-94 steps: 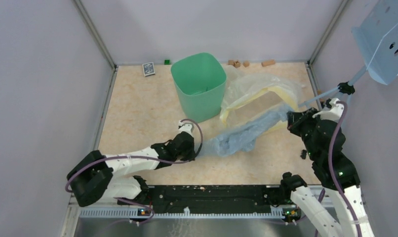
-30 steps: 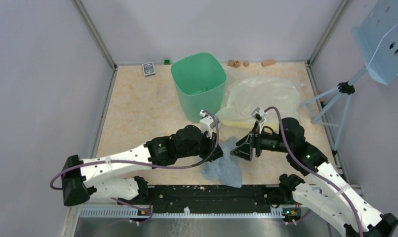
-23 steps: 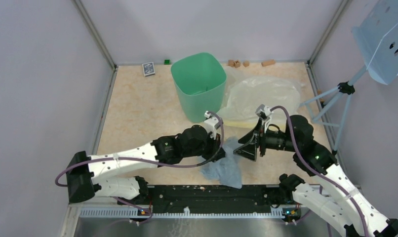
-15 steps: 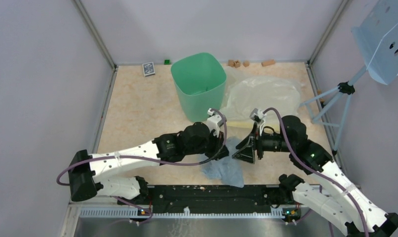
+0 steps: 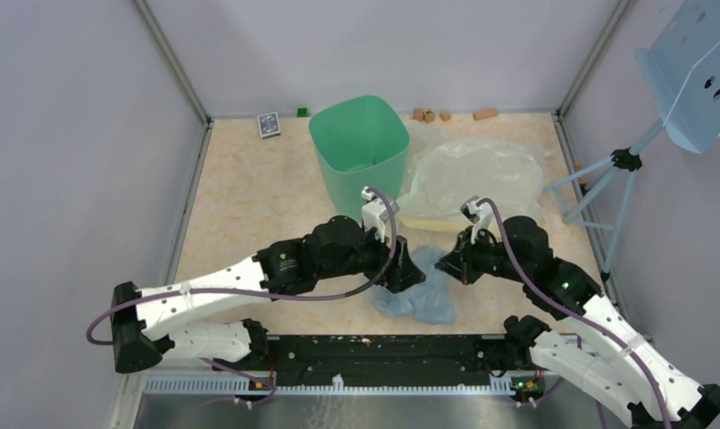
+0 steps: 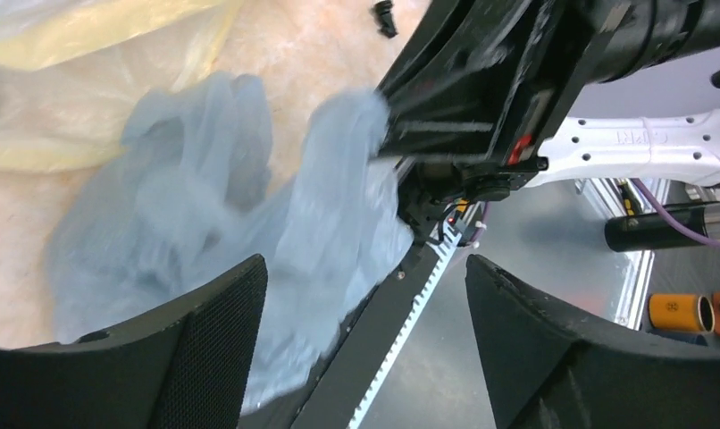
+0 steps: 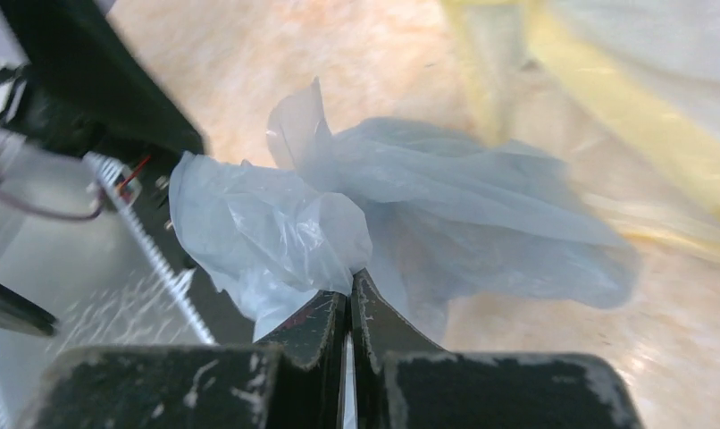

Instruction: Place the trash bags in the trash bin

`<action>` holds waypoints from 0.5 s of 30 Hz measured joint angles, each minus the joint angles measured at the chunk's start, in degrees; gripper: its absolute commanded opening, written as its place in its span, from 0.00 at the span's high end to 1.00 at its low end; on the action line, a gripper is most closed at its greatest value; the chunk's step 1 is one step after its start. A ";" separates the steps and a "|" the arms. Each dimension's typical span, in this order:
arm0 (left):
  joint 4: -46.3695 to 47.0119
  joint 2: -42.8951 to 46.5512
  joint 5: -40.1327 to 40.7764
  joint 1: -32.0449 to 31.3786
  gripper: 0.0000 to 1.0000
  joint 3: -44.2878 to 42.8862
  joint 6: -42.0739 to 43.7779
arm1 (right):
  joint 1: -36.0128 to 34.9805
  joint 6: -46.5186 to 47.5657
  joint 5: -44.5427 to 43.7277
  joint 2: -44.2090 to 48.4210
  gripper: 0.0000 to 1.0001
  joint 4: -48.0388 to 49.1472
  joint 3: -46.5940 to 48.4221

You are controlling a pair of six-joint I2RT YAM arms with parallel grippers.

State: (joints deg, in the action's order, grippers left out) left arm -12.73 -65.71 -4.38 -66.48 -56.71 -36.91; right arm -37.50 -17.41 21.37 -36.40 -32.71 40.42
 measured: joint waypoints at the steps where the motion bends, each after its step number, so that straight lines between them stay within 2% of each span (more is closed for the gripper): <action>1: -1.42 1.18 1.07 -0.02 0.10 -0.02 0.17 | 0.02 -0.24 -2.51 0.81 1.00 -0.57 0.07; 5: -7.08 6.86 6.27 0.00 0.09 0.42 0.22 | 0.00 -0.94 -10.27 3.93 1.00 -1.25 0.09; 7: -8.98 10.71 9.16 0.00 0.23 1.90 -0.07 | 0.00 -1.27 -12.90 4.70 1.00 -1.25 0.09; 9: -10.60 14.58 12.52 0.00 0.31 4.24 -1.20 | 0.02 -1.68 -15.30 5.18 1.00 -1.25 0.09; 12: -12.59 18.56 16.83 0.02 0.33 8.74 -4.04 | 0.02 -2.21 -17.55 6.97 1.00 -1.11 0.04; 15: -12.26 19.74 17.27 0.04 0.32 13.90 -5.46 | 0.00 -3.26 -19.12 10.05 1.00 0.35 -1.03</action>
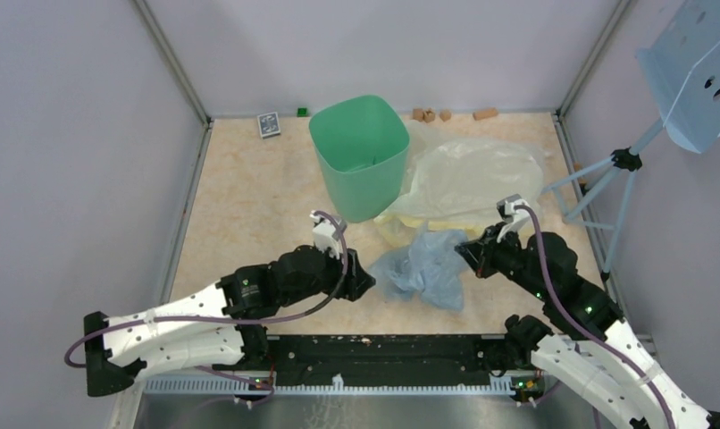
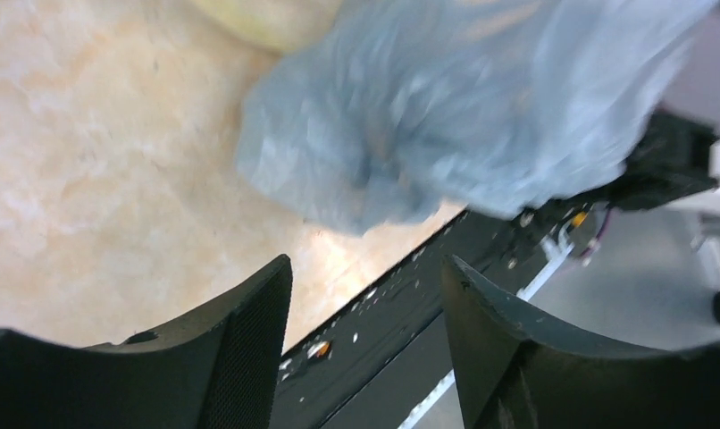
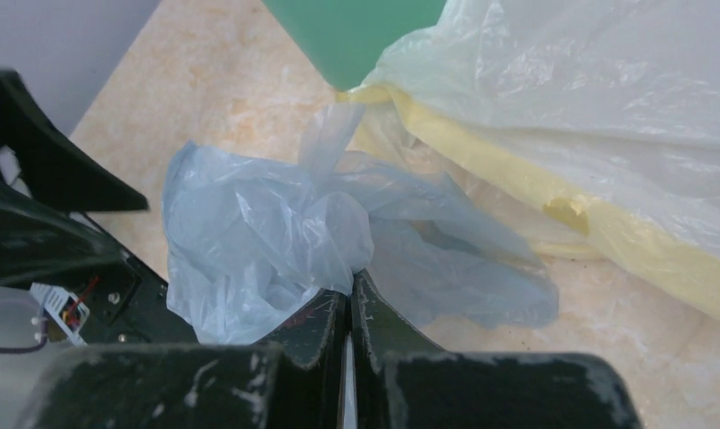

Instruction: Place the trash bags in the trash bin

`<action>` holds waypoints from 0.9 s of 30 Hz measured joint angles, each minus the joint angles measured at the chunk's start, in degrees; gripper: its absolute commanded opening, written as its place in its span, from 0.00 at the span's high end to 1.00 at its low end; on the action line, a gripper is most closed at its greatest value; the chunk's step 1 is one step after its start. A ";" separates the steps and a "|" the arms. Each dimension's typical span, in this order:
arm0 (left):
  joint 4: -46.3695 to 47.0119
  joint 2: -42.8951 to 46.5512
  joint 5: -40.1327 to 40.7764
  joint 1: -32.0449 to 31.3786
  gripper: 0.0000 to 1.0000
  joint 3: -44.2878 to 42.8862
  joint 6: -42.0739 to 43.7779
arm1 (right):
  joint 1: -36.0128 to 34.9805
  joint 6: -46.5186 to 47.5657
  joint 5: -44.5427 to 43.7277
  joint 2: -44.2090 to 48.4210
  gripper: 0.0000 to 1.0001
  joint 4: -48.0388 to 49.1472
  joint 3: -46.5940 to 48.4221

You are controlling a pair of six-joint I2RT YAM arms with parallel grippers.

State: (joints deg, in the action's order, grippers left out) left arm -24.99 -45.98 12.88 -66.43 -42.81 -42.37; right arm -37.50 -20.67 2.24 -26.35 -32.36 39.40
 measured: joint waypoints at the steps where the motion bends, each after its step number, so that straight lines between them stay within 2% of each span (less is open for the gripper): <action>1: 0.94 0.00 -0.85 0.00 0.31 1.90 0.07 | 0.02 -0.39 -0.61 0.96 1.00 0.15 -0.20; 7: 7.13 -1.92 -7.21 -0.42 0.16 8.94 4.50 | 0.00 -4.48 -4.00 1.22 1.00 3.13 -0.42; 11: 13.46 -1.88 -7.74 -2.25 0.02 10.34 10.62 | 0.00 -6.99 -5.07 -2.05 1.00 4.50 0.04; 18: 23.65 -2.58 -2.49 -4.00 0.02 11.43 24.30 | 0.00 -8.94 -5.68 -6.47 1.00 6.54 3.15; 27: 38.25 -11.56 4.79 -4.04 0.01 12.85 36.79 | 0.00 -10.58 -5.92 -5.95 1.00 8.59 4.66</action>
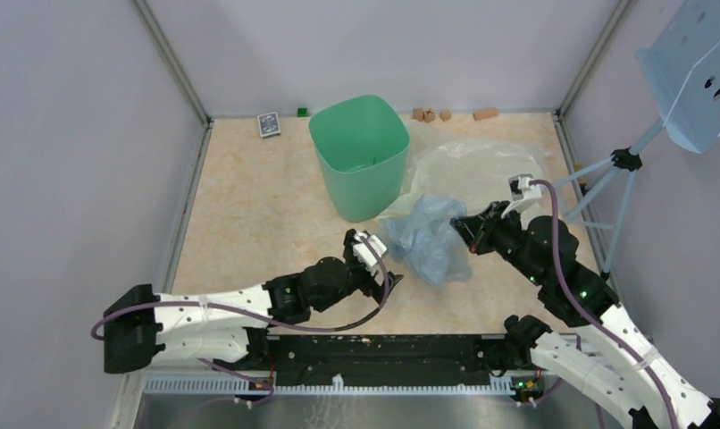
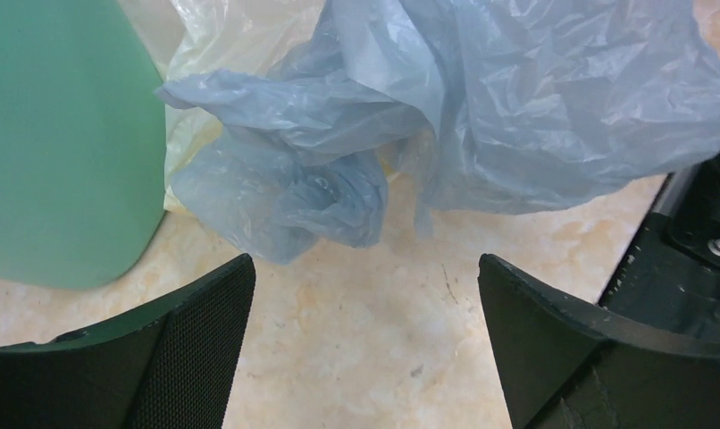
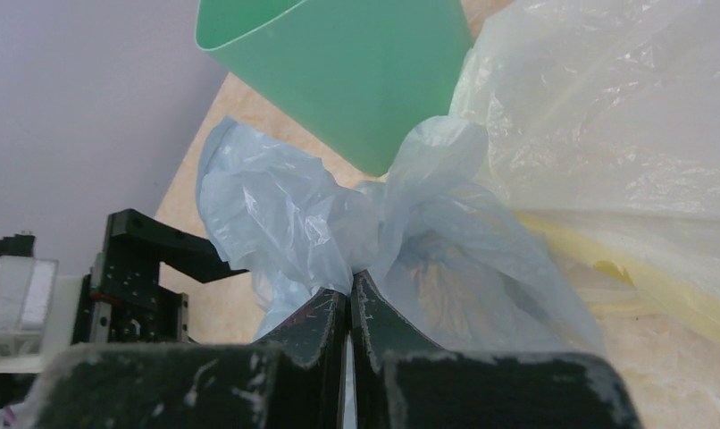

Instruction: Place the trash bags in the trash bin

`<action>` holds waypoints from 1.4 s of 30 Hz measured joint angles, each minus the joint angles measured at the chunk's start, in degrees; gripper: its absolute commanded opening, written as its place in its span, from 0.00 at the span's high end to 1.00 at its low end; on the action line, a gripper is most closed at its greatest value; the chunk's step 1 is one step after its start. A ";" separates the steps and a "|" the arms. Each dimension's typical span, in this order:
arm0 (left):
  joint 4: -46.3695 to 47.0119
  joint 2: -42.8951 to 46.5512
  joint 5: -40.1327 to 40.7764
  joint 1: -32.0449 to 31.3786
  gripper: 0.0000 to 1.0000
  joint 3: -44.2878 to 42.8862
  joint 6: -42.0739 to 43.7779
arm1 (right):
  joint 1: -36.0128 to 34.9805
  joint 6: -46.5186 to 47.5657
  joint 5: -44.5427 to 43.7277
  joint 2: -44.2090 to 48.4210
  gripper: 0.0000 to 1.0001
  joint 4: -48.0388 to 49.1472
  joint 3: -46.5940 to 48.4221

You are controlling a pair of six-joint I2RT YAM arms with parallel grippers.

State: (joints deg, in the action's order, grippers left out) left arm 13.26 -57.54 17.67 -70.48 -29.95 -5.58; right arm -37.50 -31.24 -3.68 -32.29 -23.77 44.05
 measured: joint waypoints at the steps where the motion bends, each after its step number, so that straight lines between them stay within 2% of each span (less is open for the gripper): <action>1: 1.88 -1.44 0.39 -0.02 0.01 0.13 0.92 | 0.00 -0.13 -0.04 0.09 1.00 0.13 0.00; 8: 13.49 -13.44 8.87 0.00 0.08 -0.42 3.91 | 0.00 -0.92 -0.79 1.44 1.00 -0.09 0.26; 10: 15.23 -17.44 11.08 0.26 0.15 -1.70 4.74 | 0.00 -0.94 -1.05 1.92 1.00 -0.33 0.74; 14: 18.56 -24.13 12.28 1.81 0.55 -4.92 5.68 | 0.00 -0.92 -1.66 3.10 1.00 -0.68 1.66; 16: 20.35 -25.64 11.19 3.10 0.81 -5.31 5.70 | 0.00 -0.92 -2.12 3.54 1.00 -1.07 1.99; 18: 21.51 -26.67 10.05 4.37 0.99 -5.57 5.68 | 0.00 -0.87 -2.75 3.96 1.00 -1.49 2.21; 24: 18.40 -27.15 10.45 6.08 1.00 -8.50 3.30 | 0.00 -0.26 -7.61 5.46 1.00 -5.20 3.58; 28: 11.15 -22.80 9.03 7.82 1.00 -8.72 -1.11 | 0.00 0.28 -12.33 7.23 1.00 -7.30 5.01; 36: -9.73 3.30 2.27 20.13 1.00 -7.10 -11.17 | 0.00 1.49 -21.00 11.23 1.00 -9.22 5.99; 39: -17.57 10.49 0.17 22.51 1.00 -7.58 -13.18 | 0.00 1.75 -21.35 11.63 1.00 -8.68 5.99; 42: -25.86 13.90 -0.11 23.15 1.00 -9.81 -14.51 | 0.00 1.64 -20.37 10.27 1.00 -8.55 5.99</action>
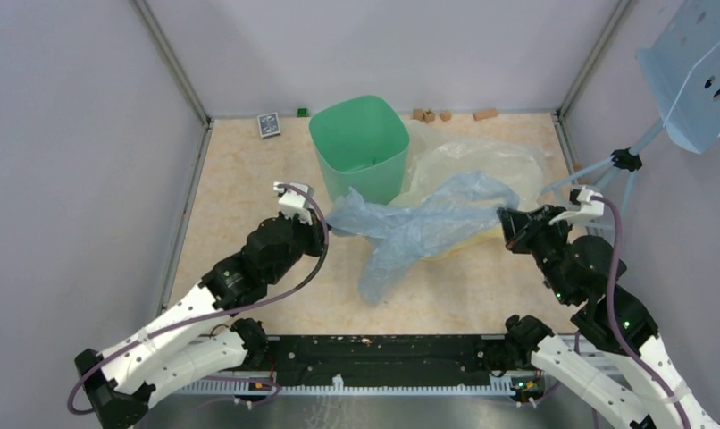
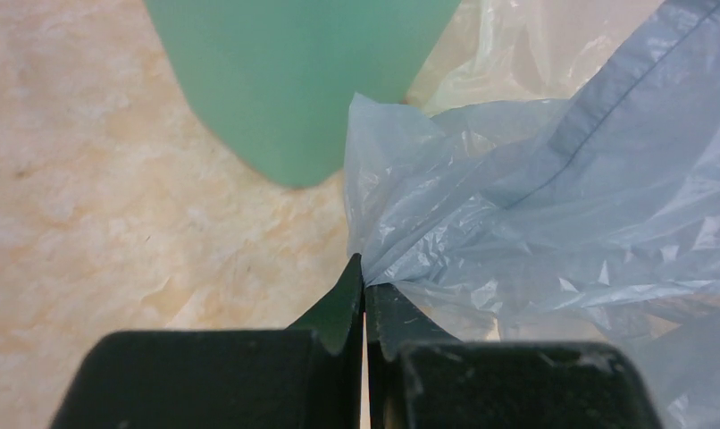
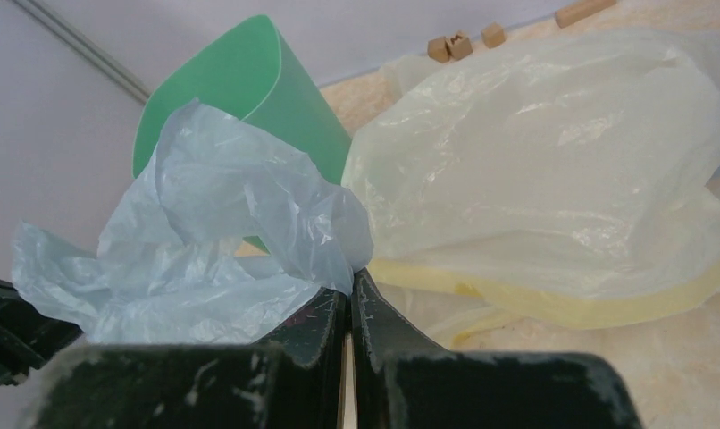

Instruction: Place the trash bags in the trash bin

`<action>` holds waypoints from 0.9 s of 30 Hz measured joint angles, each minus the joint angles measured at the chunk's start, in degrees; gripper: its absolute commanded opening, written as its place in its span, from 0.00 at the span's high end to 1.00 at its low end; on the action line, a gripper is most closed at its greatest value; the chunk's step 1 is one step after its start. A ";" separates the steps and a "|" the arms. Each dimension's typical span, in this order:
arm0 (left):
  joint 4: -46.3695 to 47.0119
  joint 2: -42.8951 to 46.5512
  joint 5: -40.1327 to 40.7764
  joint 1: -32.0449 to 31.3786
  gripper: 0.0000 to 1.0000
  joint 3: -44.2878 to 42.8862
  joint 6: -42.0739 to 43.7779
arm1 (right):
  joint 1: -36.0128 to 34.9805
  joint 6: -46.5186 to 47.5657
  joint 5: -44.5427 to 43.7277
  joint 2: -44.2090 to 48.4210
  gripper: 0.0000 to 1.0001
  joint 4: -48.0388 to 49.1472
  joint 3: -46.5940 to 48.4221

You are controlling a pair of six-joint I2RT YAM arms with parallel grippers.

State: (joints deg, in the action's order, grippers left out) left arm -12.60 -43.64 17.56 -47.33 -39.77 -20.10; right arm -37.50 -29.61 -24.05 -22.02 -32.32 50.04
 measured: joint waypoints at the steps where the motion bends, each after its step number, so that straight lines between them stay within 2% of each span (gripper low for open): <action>1: -2.86 0.63 0.33 0.00 1.00 -1.22 -0.39 | 0.00 -0.02 0.42 -0.87 1.00 0.11 0.00; 5: -14.91 2.19 5.66 0.11 1.00 -8.98 -1.97 | 0.00 -0.13 3.74 -4.87 1.00 2.12 -1.03; 8: -20.44 3.45 11.06 0.17 1.00 -14.73 -2.56 | 0.00 -0.70 7.30 -6.05 1.00 4.59 -3.85; 15: -26.99 5.07 18.45 0.09 1.00 -20.11 -2.91 | -0.57 -6.73 11.06 -10.12 1.00 6.27 -6.69; 16: -27.74 4.90 18.93 0.09 1.00 -20.26 -3.04 | -0.61 -7.61 11.21 -10.40 0.96 6.51 -6.99; 17: -28.52 4.63 19.41 0.09 1.00 -20.31 -3.30 | -0.61 -8.20 11.80 -10.45 0.87 6.86 -7.69; 19: -29.81 3.93 19.89 0.11 1.00 -20.31 -3.58 | -0.59 -8.28 13.53 -9.79 0.57 8.02 -9.57; 21: -30.08 3.56 19.98 0.26 1.00 -19.96 -3.58 | -0.59 -7.28 16.59 -8.35 0.38 9.60 -12.79; 23: -29.22 3.76 18.88 0.44 1.00 -18.51 -3.32 | -0.59 -6.34 18.91 -7.15 0.34 9.99 -15.10; 27: -26.86 4.59 13.79 0.46 1.00 -14.60 -1.70 | -0.59 -1.81 22.32 -7.32 0.36 10.08 -15.41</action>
State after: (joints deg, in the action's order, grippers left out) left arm -39.46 -39.05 31.35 -46.87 -54.37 -21.80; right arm -38.09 -31.42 -1.74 -29.34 -22.24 34.63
